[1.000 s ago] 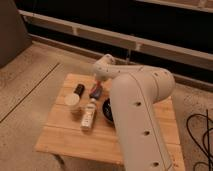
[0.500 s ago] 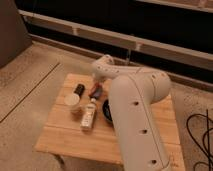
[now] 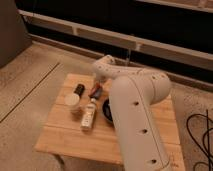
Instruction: Place the pepper on the white sponge
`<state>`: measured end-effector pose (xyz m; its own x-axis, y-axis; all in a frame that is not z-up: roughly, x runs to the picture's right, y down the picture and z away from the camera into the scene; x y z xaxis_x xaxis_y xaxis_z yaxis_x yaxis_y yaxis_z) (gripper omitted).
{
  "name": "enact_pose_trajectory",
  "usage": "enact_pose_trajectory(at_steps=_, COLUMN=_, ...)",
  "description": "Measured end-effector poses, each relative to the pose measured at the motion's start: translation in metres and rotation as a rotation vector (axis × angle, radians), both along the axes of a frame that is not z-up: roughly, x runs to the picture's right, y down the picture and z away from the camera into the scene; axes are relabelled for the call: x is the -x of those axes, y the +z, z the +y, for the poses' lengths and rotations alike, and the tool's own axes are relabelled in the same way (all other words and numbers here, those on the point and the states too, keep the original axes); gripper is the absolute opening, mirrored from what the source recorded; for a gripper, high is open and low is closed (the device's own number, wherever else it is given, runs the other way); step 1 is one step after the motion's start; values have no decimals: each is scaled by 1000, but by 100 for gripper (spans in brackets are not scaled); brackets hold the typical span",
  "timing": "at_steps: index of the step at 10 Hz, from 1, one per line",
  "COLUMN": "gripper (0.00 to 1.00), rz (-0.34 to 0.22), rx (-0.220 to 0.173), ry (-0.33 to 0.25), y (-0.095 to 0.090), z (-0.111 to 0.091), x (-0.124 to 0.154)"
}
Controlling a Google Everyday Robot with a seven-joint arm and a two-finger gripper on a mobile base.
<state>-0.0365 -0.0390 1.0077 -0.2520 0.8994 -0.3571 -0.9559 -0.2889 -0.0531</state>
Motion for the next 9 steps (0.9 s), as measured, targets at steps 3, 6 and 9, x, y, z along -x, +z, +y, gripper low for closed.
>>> enact_pose_trajectory(at_steps=3, gripper=80, rz=4, rx=-2, ry=12, y=-2, z=-3, x=-6)
enact_pose_trajectory(at_steps=6, gripper=80, rz=10, rx=-16, ry=27, y=-9, z=-11, x=-12)
enact_pose_trajectory(at_steps=9, gripper=80, rz=35, rx=-50, ry=82, y=-32, z=-29, x=-33)
